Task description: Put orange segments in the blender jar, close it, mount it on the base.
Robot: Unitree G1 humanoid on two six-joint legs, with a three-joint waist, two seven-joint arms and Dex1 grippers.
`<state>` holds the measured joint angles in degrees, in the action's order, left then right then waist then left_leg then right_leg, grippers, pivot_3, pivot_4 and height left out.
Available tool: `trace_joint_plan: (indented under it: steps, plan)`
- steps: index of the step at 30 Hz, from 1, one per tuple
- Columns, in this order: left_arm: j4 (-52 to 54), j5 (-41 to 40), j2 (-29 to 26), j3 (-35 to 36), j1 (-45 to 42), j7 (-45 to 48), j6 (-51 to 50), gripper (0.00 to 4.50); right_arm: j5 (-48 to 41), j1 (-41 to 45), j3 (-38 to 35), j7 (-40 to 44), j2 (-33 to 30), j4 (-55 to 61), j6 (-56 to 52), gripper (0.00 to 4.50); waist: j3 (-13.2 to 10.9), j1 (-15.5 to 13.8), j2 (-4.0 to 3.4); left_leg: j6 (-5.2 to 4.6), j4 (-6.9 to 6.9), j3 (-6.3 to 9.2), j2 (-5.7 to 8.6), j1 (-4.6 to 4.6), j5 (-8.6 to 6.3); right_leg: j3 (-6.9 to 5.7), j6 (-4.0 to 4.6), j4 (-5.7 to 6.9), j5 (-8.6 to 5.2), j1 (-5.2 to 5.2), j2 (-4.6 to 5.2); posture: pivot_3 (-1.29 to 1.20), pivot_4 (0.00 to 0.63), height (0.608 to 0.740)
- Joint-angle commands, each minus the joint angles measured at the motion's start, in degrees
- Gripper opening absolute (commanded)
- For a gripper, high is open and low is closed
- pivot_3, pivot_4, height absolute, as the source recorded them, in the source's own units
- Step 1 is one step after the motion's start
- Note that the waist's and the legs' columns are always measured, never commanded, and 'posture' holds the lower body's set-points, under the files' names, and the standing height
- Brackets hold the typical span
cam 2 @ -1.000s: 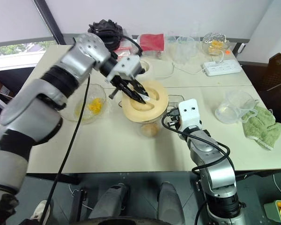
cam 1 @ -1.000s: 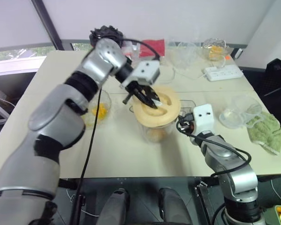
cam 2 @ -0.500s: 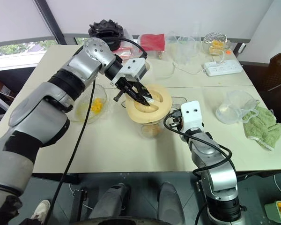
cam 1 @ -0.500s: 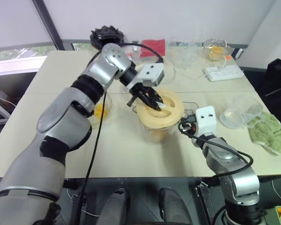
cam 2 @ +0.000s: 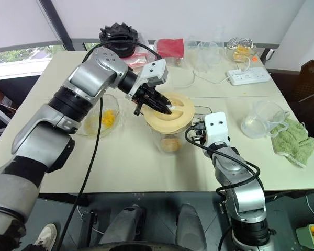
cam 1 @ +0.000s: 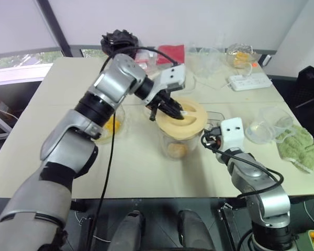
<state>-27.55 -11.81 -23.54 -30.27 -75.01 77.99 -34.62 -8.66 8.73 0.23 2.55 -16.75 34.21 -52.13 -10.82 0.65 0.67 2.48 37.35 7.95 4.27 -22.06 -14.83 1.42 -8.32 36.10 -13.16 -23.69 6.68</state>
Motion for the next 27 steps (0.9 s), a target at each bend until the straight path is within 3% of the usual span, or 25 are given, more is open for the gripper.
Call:
trace_joint_plan:
  steps: [1, 9, 17, 18, 19, 23, 27]
  plan:
    - [1.8, 4.58, -1.3, 1.97, 0.41, -7.75, -7.28, 0.27, 1.65, 0.29, 1.83, 0.97, -1.07, 0.52, 1.11, 0.92, 0.0, 0.02, 0.0, 0.0, 0.0, 0.01, -0.01, 0.01, 0.0, -0.01, 0.0, 0.0, 0.0, 0.0, 0.0, 0.0, 0.15, 0.74]
    - [5.24, 4.04, -1.46, 3.27, 0.97, -9.74, -12.01, 0.27, 2.02, 1.32, 1.91, 2.01, -1.35, -1.29, 2.55, 0.92, 0.0, 0.13, -0.01, 0.0, -0.02, -0.01, 0.0, 0.03, 0.0, 0.0, 0.01, 0.0, 0.01, 0.0, 0.0, 0.0, 0.15, 0.74]
    - [7.44, 3.73, -1.79, 3.81, 1.83, -9.61, -10.31, 0.27, 2.39, 1.42, 2.36, 2.58, -1.15, -2.04, 3.37, 0.92, 0.0, 0.24, -0.01, 0.01, -0.06, -0.01, -0.01, 0.05, 0.0, 0.0, 0.02, -0.01, 0.01, -0.01, -0.01, 0.0, 0.15, 0.74]
    - [7.67, 3.65, -1.81, 3.89, 1.87, -9.58, -10.28, 1.31, 2.44, 1.39, 2.37, 2.62, -1.12, -2.04, 3.4, 0.92, 0.0, 0.27, -0.01, 0.01, -0.06, -0.02, -0.01, 0.05, 0.0, 0.0, 0.02, -0.01, 0.01, -0.01, -0.01, 0.0, 0.15, 0.74]
    - [7.73, 3.62, -1.84, 3.94, 1.91, -9.6, -10.21, 1.6, 2.52, 1.41, 2.42, 2.63, -1.06, -2.14, 3.47, 0.92, 0.0, 0.32, -0.01, 0.01, -0.06, -0.02, -0.01, 0.05, 0.0, 0.0, 0.02, -0.01, 0.01, -0.01, 0.0, 0.0, 0.15, 0.74]
    - [8.54, 3.35, -1.45, 5.63, 2.54, -10.73, -8.12, 3.51, 2.8, 1.11, 2.6, 2.65, -0.85, -2.26, 3.86, 0.92, -0.01, 0.35, -0.01, 0.01, -0.08, -0.02, -0.02, 0.07, 0.0, 0.01, 0.02, -0.01, 0.01, -0.01, -0.01, 0.0, 0.15, 0.74]
    - [9.58, 0.47, -0.27, 9.86, 2.59, -11.1, -6.79, 3.51, 2.97, 0.76, 2.71, 2.66, -0.69, -2.37, 4.08, 0.92, -0.01, 0.3, -0.01, 0.01, -0.09, -0.02, -0.02, 0.06, 0.0, 0.0, 0.02, -0.02, 0.01, -0.02, -0.01, 0.0, 0.15, 0.74]
